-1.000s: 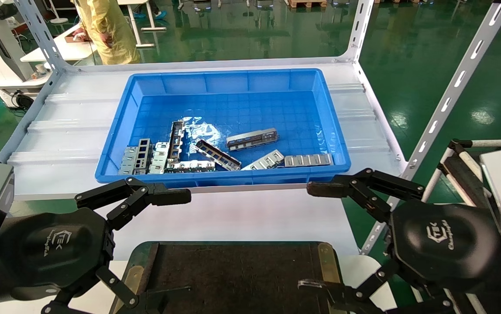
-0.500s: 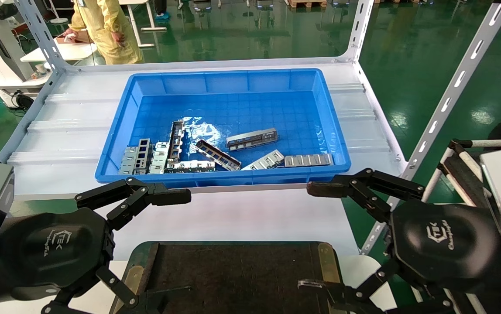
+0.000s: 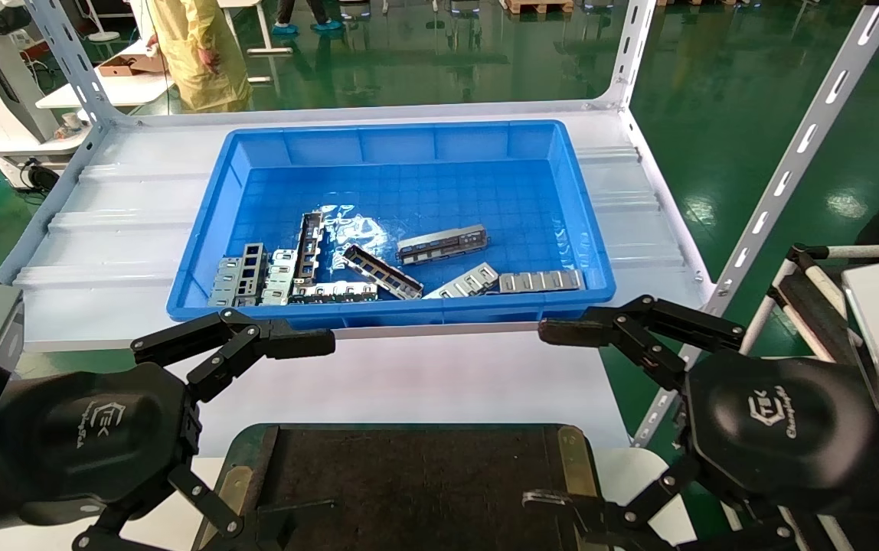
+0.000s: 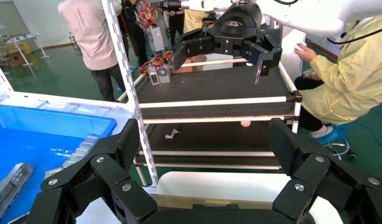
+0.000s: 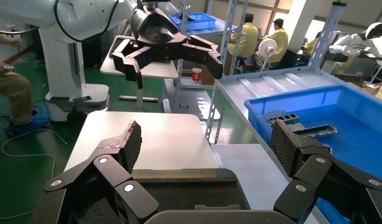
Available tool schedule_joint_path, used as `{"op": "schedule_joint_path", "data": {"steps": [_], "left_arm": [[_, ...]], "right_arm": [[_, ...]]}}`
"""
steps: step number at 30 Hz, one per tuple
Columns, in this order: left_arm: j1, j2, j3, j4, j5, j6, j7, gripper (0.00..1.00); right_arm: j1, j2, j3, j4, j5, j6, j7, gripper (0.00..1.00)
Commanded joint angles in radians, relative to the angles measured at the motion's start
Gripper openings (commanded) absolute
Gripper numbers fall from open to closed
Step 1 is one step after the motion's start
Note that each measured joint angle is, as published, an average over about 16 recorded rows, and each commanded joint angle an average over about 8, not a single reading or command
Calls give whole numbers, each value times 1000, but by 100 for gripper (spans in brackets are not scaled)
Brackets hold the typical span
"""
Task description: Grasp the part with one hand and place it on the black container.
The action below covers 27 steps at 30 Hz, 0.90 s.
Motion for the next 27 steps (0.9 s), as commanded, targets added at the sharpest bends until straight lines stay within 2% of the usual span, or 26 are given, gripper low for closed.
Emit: {"op": "schedule_joint_path", "data": {"steps": [1, 14, 27], "left_arm": [[-1, 0, 0, 1, -1, 0, 0, 100], [-57, 81, 25, 63, 69, -55, 43, 100], [-160, 226, 93, 215, 206, -135, 102, 100]], "right_arm": [[0, 0, 0, 0, 0, 0, 0, 100], [0, 0, 0, 0, 0, 0, 0, 100], [0, 0, 0, 0, 0, 0, 0, 100]]}}
